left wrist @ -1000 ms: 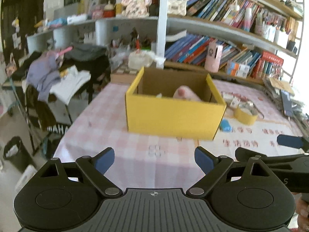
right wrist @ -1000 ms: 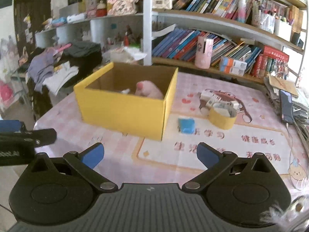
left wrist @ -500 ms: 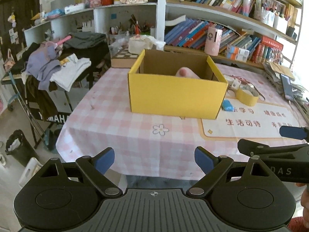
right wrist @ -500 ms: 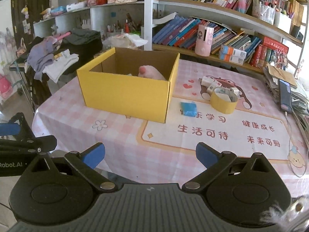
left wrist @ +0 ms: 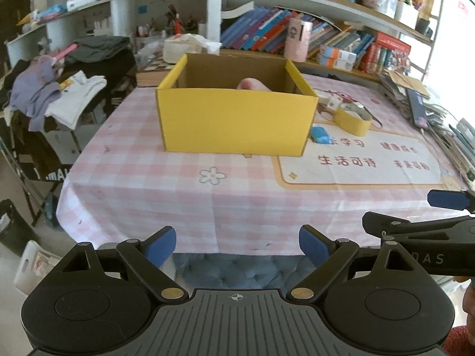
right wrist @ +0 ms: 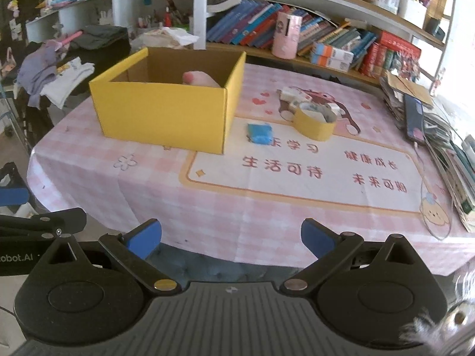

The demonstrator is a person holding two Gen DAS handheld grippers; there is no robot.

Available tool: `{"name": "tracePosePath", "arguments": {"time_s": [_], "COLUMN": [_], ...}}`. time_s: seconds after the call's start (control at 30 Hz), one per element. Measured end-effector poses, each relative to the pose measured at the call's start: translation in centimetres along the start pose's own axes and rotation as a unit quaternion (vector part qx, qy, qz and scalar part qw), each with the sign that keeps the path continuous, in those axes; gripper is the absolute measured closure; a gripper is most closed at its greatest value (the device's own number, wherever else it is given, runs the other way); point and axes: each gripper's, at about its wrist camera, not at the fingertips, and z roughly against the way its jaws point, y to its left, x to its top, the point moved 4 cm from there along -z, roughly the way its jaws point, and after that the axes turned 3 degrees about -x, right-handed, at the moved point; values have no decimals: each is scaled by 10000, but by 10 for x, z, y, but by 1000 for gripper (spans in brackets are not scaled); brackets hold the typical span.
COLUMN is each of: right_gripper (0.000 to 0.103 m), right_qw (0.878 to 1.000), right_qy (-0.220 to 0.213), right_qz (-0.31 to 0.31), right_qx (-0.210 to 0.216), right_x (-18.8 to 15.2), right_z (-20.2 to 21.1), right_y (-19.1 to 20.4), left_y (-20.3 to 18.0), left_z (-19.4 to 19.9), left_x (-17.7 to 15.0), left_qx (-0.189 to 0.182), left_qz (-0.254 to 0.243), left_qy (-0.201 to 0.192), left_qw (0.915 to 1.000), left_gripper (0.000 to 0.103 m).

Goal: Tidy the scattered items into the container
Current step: 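Withdraw both open tools from the box back over the table, then move left tool toward the blue sponge while right tool approaches the yellow tape roll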

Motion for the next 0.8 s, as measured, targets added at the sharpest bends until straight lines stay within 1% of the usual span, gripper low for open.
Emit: {"name": "tracePosePath", "arguments": {"time_s": [0.27, 0.57, 0.8], "right_gripper": [1, 1, 1], "right_qw": [9995, 9970, 9947], "right_qy": [71, 224, 287], "right_qz": [-178, -462, -628], "right_qx": [-241, -586, -767], "right_x": [-6, -10, -8], "right_z": [0, -5, -13], "right_y": [-17, -54, -79], "left_y": [-18, -53, -77], "left_z": [-9, -29, -45], "left_x": [3, 13, 25], "left_qx": [-293, -694, -915], "left_qz": [-185, -497, -666], "left_qy": [63, 191, 246], "left_qw": [9994, 9962, 9933], "left_gripper": [11, 11, 11]}}
